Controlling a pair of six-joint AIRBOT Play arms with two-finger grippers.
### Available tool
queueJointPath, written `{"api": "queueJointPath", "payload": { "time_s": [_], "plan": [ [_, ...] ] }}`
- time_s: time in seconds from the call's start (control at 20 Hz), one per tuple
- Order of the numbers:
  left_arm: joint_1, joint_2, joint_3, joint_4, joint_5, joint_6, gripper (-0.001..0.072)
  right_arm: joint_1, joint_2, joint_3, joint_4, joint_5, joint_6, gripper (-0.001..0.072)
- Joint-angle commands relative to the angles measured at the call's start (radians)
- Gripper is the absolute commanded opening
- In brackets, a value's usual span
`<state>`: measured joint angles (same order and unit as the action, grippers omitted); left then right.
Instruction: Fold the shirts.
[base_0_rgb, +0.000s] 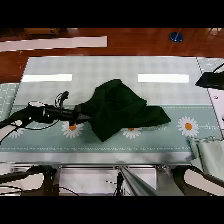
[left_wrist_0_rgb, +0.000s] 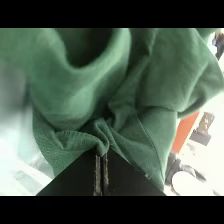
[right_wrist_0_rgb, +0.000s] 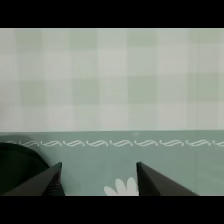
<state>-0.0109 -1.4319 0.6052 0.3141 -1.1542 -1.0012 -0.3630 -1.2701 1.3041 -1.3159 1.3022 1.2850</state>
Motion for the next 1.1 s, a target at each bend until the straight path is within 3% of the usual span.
{"api": "queueJointPath", "payload": {
  "time_s": [0.0, 0.35, 0.65, 0.95, 1.0, 1.05],
  "plan": [
    [-0.001, 0.001, 0.0, -0.005, -0.062, 0.049, 0.0023, -0.082, -0.069, -0.061, 0.17, 0.092, -0.058, 0.0617],
    [-0.001, 0.012, 0.0, -0.008, -0.086, 0.082, 0.0023, -0.066, -0.113, -0.33, 0.318, 0.045, -0.207, 0.0614],
    [-0.001, 0.012, 0.0, -0.008, -0.089, 0.082, 0.0023, 0.109, -0.118, -0.395, 0.33, -0.165, -0.214, 0.061],
    [-0.001, 0.012, 0.0, -0.008, -0.12, 0.082, 0.0023, 0.201, -0.233, -0.395, 0.431, -0.196, -0.214, 0.0599],
    [-0.001, 0.012, 0.0, -0.009, -0.119, 0.082, 0.0023, 0.22, -0.25, -0.395, 0.433, -0.195, -0.213, 0.0588],
    [0.0, 0.012, 0.0, -0.009, -0.119, 0.084, 0.0023, 0.244, -0.263, -0.395, 0.437, -0.194, -0.213, 0.0524]
  ]
}}
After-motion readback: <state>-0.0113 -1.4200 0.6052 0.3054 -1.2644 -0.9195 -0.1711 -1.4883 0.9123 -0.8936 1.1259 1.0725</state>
